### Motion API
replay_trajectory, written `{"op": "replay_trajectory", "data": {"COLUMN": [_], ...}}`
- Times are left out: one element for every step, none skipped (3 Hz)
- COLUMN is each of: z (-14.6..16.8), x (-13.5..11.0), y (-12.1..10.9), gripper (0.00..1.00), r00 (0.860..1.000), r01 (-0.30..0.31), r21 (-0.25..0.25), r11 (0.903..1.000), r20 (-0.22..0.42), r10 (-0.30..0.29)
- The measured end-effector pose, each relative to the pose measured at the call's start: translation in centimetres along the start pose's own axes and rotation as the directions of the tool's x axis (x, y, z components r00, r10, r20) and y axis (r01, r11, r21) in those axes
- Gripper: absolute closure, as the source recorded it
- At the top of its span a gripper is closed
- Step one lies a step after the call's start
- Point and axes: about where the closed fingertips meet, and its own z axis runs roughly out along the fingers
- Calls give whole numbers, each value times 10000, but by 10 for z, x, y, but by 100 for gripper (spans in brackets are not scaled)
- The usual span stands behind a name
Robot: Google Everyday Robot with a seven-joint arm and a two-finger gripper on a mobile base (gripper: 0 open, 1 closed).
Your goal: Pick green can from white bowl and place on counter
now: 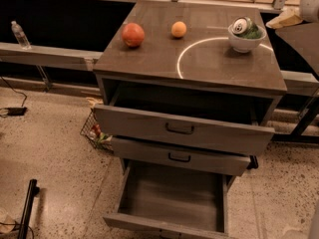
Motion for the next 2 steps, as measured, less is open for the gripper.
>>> {"op": "replay_trajectory", "data": {"z": [15,28], "x": [-2,-4], "y": [7,19], "gripper": [0,0], "r00": [9984,9956], "r01": [440,722], "r21": [-44,-423], "r11": [9990,9965], "r20": [353,632], "r10": [-438,-695]}}
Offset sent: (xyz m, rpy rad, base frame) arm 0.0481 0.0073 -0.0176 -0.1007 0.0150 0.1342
